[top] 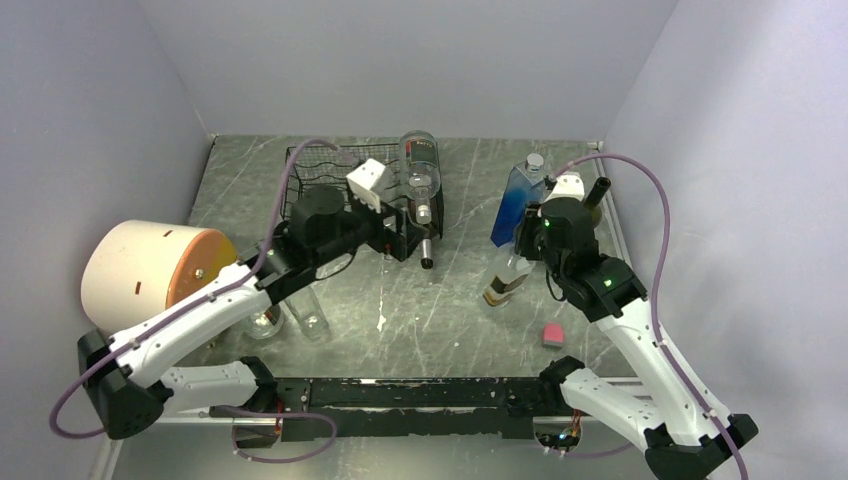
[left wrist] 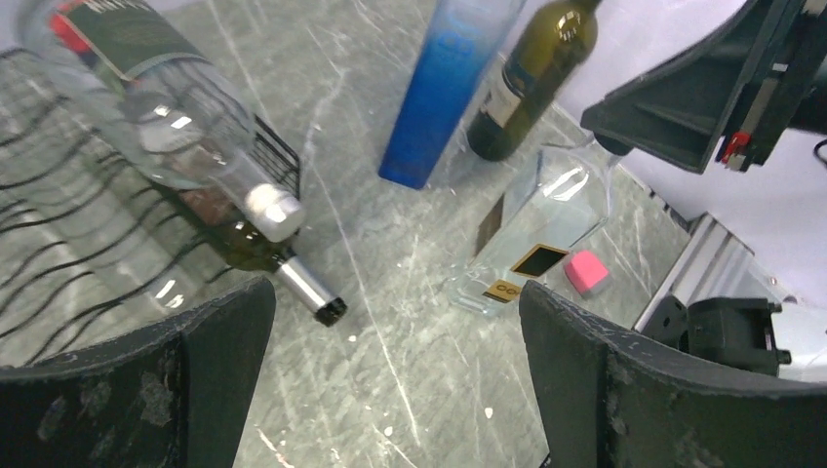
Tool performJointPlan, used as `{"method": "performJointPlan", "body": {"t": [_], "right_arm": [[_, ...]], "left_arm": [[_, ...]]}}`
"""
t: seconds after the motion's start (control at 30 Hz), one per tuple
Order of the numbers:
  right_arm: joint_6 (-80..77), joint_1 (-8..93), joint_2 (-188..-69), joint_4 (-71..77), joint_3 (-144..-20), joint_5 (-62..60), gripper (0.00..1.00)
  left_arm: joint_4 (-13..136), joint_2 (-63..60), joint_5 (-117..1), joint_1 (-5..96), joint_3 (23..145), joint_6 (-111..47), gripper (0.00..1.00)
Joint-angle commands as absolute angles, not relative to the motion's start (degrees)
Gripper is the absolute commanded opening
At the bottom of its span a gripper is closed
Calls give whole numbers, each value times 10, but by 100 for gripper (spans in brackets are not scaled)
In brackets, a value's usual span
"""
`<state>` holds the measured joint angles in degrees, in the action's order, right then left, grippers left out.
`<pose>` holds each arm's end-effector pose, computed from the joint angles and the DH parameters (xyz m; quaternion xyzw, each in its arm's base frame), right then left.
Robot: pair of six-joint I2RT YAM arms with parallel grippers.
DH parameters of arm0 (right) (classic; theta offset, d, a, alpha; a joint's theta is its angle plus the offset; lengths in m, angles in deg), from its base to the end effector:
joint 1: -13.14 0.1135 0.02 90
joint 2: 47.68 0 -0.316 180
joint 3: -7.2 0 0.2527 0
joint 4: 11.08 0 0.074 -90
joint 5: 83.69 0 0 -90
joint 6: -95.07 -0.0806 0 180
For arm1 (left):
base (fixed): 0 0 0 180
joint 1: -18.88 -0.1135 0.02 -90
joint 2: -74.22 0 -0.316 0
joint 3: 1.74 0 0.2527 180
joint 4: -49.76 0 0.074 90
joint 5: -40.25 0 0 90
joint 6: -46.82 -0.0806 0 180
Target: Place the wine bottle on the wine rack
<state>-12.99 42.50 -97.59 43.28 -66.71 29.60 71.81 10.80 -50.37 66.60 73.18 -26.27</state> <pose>0.1682 0.0581 0.3832 0.0162 0.8555 0.0355 0.5163 0.1865 -0.2064 0.4182 0.2076 0.7406 -0.3452 0.5379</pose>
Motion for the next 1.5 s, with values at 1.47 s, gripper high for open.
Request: {"method": "performJointPlan", "body": {"t": [1.47], "right_arm": [[-335, 423, -910, 348, -708, 148, 0]], "left_arm": [[133, -149, -552, 830, 477, -560, 83]]}}
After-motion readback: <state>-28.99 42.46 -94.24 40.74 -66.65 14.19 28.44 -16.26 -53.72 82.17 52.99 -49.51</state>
